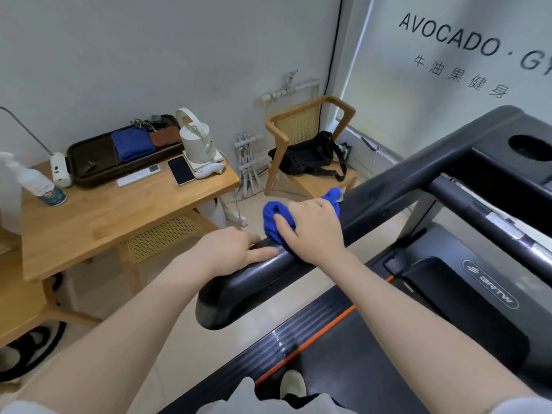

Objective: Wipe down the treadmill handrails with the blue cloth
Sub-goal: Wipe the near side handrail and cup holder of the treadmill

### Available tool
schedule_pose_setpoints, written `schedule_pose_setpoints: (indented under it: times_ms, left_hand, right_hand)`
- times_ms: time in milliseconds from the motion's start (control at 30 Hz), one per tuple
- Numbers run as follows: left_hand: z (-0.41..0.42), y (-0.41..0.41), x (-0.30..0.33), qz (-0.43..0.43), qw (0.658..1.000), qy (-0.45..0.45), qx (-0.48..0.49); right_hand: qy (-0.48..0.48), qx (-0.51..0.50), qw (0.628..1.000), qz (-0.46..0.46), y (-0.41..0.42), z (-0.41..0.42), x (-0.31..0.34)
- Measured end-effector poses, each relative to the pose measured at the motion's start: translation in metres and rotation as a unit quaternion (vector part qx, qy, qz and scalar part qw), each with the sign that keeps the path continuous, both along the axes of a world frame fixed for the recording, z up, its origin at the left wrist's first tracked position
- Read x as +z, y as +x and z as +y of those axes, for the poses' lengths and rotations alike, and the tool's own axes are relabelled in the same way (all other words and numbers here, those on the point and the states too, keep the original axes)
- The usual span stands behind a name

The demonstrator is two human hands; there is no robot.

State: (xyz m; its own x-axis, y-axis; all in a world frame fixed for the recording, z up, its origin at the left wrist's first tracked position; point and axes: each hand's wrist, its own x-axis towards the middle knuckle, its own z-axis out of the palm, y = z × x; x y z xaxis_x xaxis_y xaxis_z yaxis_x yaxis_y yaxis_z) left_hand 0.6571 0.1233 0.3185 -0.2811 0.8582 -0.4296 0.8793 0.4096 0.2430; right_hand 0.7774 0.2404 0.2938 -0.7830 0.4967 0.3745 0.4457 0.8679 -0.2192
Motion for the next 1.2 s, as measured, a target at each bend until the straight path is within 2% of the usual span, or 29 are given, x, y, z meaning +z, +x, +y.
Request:
schedule_pose_setpoints:
  times_ms: [33,100,167,233,333,433,500,533,700,767,867,933,1000,1067,1100,1133,1200]
  left_hand:
    - [-0.001,0.001,0.002,-0.003,1.0,0.003,-0.004]
    - [-0.003,0.004,0.005,-0.013,1.0,0.01,-0.009]
    - [-0.006,0.006,0.005,-0.032,0.999,0.024,0.003]
    - [-0.008,0.006,0.003,-0.049,0.998,0.033,0.014]
    - [-0.008,0.005,0.0,-0.055,0.998,0.035,-0.011]
    - [-0.005,0.001,-0.004,-0.085,0.995,0.045,-0.03]
    - [-0.003,-0.003,-0.008,-0.126,0.988,0.072,-0.045]
    - [-0.003,-0.003,-0.009,-0.144,0.985,0.085,-0.052]
    - [-0.008,0.001,-0.003,-0.193,0.975,0.102,-0.033]
    - [-0.009,0.001,-0.006,-0.196,0.974,0.108,-0.036]
    - [-0.006,0.0,-0.009,-0.204,0.972,0.108,-0.041]
    - [-0.005,0.0,-0.008,-0.215,0.969,0.116,-0.044]
    - [-0.005,-0.001,-0.008,-0.227,0.966,0.121,-0.032]
    - [-0.005,-0.002,-0.006,-0.241,0.962,0.128,-0.013]
    - [-0.005,-0.003,-0.004,-0.243,0.962,0.127,-0.01]
    - [-0.003,-0.005,-0.002,-0.237,0.964,0.118,-0.014]
    - [0.005,-0.006,0.004,-0.197,0.975,0.092,-0.04]
  right_hand:
    - [-0.007,-0.016,1.0,0.01,0.003,0.009,0.0]
    - [-0.013,-0.111,0.993,0.044,0.011,0.031,0.002]
    - [-0.024,-0.235,0.969,0.067,0.019,0.048,0.002]
    - [-0.075,-0.326,0.935,0.117,0.022,0.05,-0.002]
    - [-0.183,-0.393,0.865,0.251,0.018,0.014,-0.007]
    - [-0.342,-0.387,0.757,0.4,0.003,-0.048,-0.016]
    - [-0.426,-0.376,0.689,0.45,-0.005,-0.083,-0.022]
    - [-0.447,-0.364,0.675,0.461,-0.006,-0.096,-0.025]
    - [-0.428,-0.288,0.718,0.467,0.002,-0.1,-0.03]
    - [-0.445,-0.32,0.697,0.462,0.005,-0.075,-0.027]
    - [-0.484,-0.383,0.643,0.453,0.009,-0.033,-0.018]
    - [-0.49,-0.401,0.639,0.436,0.01,-0.018,-0.013]
    - [-0.438,-0.401,0.697,0.402,0.006,-0.024,-0.013]
    - [-0.4,-0.36,0.766,0.351,-0.002,-0.052,-0.02]
    - [-0.395,-0.339,0.789,0.327,-0.003,-0.066,-0.024]
    - [-0.391,-0.324,0.802,0.315,-0.004,-0.075,-0.028]
    - [-0.394,-0.311,0.803,0.323,0.0,-0.065,-0.031]
